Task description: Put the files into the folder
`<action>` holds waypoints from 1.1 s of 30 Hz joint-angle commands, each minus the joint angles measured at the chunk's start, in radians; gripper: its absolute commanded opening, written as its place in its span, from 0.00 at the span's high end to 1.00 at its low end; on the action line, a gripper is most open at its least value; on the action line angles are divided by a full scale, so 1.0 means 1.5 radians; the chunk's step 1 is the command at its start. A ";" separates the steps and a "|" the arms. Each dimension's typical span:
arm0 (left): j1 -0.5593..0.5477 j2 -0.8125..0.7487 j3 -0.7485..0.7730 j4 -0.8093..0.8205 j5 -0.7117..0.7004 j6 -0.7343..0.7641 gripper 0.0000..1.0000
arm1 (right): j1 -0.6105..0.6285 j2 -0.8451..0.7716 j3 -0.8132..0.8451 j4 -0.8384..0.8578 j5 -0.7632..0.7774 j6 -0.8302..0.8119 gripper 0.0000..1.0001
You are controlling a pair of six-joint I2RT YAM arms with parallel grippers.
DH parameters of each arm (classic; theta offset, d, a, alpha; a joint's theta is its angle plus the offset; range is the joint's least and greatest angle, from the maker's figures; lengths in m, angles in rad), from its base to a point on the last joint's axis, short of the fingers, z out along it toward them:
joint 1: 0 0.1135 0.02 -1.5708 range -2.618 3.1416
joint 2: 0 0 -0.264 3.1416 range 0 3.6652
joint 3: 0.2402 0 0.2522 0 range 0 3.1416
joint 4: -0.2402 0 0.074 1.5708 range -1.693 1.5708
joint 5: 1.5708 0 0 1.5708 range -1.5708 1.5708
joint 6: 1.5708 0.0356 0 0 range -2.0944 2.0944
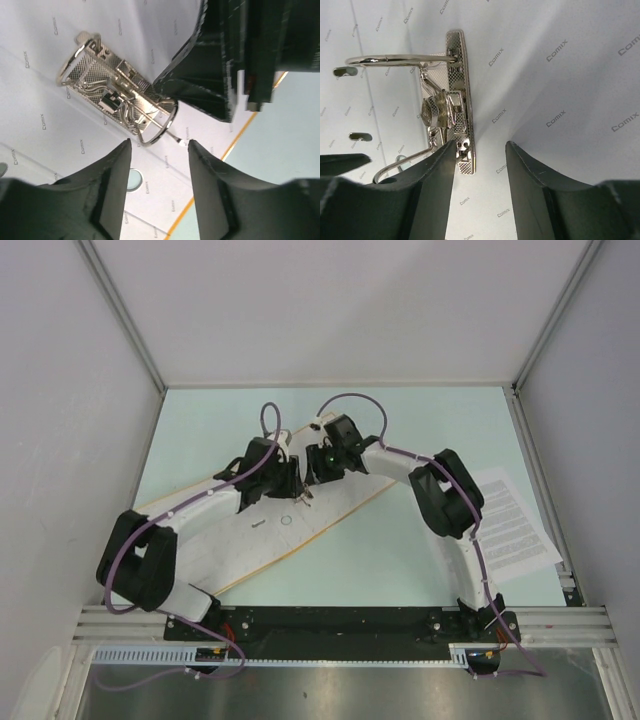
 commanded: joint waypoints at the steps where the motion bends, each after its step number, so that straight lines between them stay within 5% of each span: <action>1: 0.014 -0.042 0.045 -0.026 0.016 -0.032 0.38 | -0.008 -0.015 -0.027 -0.005 -0.066 0.052 0.50; 7: 0.008 -0.017 0.079 -0.043 0.060 0.001 0.26 | -0.021 -0.083 -0.130 0.138 -0.093 0.176 0.48; 10: -0.032 0.028 0.140 -0.121 0.011 0.073 0.29 | -0.045 -0.132 -0.130 0.114 -0.089 0.154 0.31; 16: -0.060 0.120 0.225 -0.210 -0.014 0.141 0.37 | -0.148 -0.193 -0.131 0.018 -0.050 0.067 0.14; 24: -0.063 0.170 0.273 -0.307 -0.071 0.198 0.42 | -0.248 -0.150 -0.129 -0.019 -0.018 -0.019 0.13; 33: -0.062 0.206 0.292 -0.333 -0.124 0.258 0.81 | -0.261 -0.133 -0.154 -0.048 -0.001 -0.032 0.25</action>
